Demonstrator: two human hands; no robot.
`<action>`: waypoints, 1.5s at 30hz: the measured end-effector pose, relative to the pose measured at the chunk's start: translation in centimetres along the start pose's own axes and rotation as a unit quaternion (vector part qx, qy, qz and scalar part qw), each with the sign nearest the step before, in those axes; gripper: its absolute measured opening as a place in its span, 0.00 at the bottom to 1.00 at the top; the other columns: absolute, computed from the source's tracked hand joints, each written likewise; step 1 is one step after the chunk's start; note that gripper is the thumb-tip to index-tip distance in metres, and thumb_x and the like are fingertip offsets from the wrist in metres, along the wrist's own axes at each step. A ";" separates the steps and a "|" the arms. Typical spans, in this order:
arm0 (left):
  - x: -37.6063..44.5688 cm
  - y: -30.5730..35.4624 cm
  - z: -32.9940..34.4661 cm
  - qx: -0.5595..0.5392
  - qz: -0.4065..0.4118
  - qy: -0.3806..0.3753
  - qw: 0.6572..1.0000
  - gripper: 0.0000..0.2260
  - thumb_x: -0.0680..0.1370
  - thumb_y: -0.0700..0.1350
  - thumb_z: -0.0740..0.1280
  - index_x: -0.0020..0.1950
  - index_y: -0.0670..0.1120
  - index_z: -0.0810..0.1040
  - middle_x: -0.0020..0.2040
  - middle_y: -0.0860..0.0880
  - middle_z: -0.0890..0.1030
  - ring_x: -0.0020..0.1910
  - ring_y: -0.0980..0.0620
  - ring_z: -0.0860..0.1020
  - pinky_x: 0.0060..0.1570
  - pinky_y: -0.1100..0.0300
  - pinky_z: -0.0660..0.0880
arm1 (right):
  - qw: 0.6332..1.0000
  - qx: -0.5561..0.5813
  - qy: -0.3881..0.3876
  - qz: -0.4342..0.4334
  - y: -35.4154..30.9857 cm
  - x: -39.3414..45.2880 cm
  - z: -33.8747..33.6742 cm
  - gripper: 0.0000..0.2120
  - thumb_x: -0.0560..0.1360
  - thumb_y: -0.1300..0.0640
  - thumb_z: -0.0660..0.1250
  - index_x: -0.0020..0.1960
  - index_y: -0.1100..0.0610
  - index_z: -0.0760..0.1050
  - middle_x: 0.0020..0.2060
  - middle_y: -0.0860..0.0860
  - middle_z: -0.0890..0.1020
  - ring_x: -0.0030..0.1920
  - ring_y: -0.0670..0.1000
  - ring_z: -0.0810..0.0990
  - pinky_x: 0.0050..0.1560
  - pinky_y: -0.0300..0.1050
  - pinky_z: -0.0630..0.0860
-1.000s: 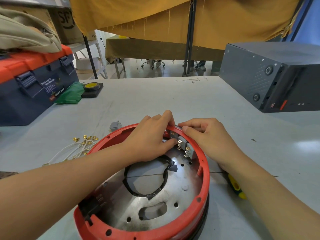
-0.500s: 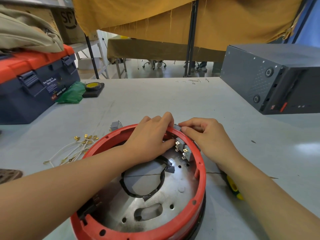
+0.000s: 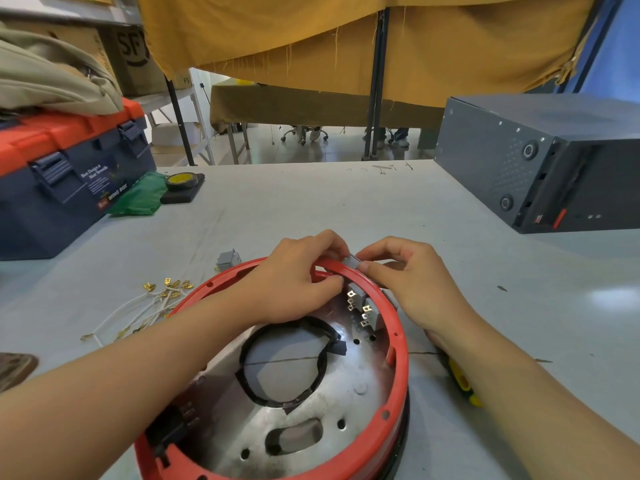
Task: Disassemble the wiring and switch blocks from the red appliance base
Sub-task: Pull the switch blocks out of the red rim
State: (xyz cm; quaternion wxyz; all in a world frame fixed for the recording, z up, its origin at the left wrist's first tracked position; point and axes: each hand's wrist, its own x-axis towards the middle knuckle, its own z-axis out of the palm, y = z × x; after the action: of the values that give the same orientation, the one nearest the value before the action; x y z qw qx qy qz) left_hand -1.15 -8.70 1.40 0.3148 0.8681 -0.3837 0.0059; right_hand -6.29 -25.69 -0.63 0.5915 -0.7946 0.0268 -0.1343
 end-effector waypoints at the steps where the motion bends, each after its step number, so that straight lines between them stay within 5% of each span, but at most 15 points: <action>1: 0.0 0.1 -0.1 -0.013 -0.002 0.005 1.000 0.10 0.73 0.45 0.64 0.54 0.50 0.73 0.49 0.54 0.81 0.39 0.65 0.76 0.44 0.66 0.71 | 1.000 0.003 0.002 -0.006 -0.1 0.0 0.0 0.04 0.73 0.58 0.72 0.41 0.49 0.81 0.35 0.44 0.85 0.35 0.43 0.84 0.34 0.31 0.74; 9: 0.6 0.3 -0.6 -0.059 -0.002 0.026 0.998 0.07 0.76 0.46 0.67 0.52 0.47 0.75 0.48 0.59 0.80 0.47 0.71 0.76 0.45 0.78 0.69 | 0.998 0.004 0.033 -0.052 0.0 0.0 0.0 0.05 0.72 0.60 0.73 0.44 0.51 0.81 0.45 0.42 0.84 0.46 0.39 0.82 0.43 0.28 0.75; 16: 2.3 0.4 -1.4 -0.124 -0.020 -0.008 0.992 0.08 0.74 0.43 0.70 0.49 0.46 0.74 0.47 0.49 0.83 0.48 0.52 0.82 0.55 0.50 0.76 | 0.995 0.040 0.035 -0.088 -0.1 0.0 -0.2 0.04 0.72 0.65 0.71 0.46 0.59 0.79 0.46 0.47 0.83 0.47 0.38 0.81 0.45 0.26 0.74; 20: 2.9 -0.2 -1.8 -0.168 -0.046 0.000 0.985 0.11 0.72 0.40 0.72 0.51 0.46 0.73 0.47 0.48 0.82 0.46 0.52 0.83 0.53 0.52 0.78 | 0.997 0.021 0.017 -0.076 -0.2 0.0 -0.2 0.06 0.74 0.62 0.71 0.48 0.53 0.80 0.54 0.41 0.80 0.52 0.36 0.79 0.50 0.24 0.72; 23: 3.0 -1.4 -3.3 -0.119 -0.072 0.048 0.989 0.13 0.70 0.41 0.74 0.51 0.50 0.75 0.45 0.52 0.81 0.44 0.54 0.82 0.51 0.58 0.78 | 0.997 -0.025 -0.020 -0.068 -0.5 -0.3 -0.2 0.07 0.74 0.58 0.71 0.48 0.47 0.79 0.52 0.36 0.79 0.53 0.38 0.79 0.53 0.28 0.73; 28: 2.1 -4.6 -5.7 0.046 -0.110 0.045 0.992 0.15 0.70 0.42 0.75 0.55 0.48 0.78 0.48 0.48 0.81 0.48 0.50 0.79 0.47 0.66 0.72 | 0.995 -0.076 -0.062 -0.025 -0.7 -0.7 -0.1 0.04 0.74 0.56 0.71 0.48 0.48 0.81 0.49 0.42 0.83 0.49 0.45 0.82 0.54 0.42 0.77; 33: 1.3 -7.2 -5.6 0.117 -0.137 0.002 0.984 0.14 0.71 0.41 0.73 0.56 0.46 0.79 0.50 0.48 0.81 0.48 0.52 0.79 0.47 0.67 0.70 | 0.992 -0.096 -0.079 -0.025 -0.9 -0.7 -0.2 0.03 0.74 0.55 0.70 0.46 0.48 0.81 0.43 0.43 0.84 0.41 0.41 0.82 0.46 0.32 0.76; 45: 1.5 -9.4 -5.0 0.172 -0.172 -0.061 0.968 0.15 0.77 0.49 0.66 0.63 0.49 0.76 0.53 0.51 0.79 0.46 0.55 0.75 0.48 0.65 0.68 | 0.990 -0.108 -0.085 -0.028 -0.7 -0.6 -0.3 0.02 0.74 0.54 0.70 0.45 0.49 0.82 0.40 0.43 0.84 0.42 0.39 0.81 0.44 0.29 0.74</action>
State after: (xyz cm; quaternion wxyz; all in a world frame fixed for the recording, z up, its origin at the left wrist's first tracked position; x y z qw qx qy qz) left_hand 7.38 -2.17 0.74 0.1330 0.9609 -0.2404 -0.0352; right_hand -7.01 -25.62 0.05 0.4983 -0.8628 -0.0318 -0.0796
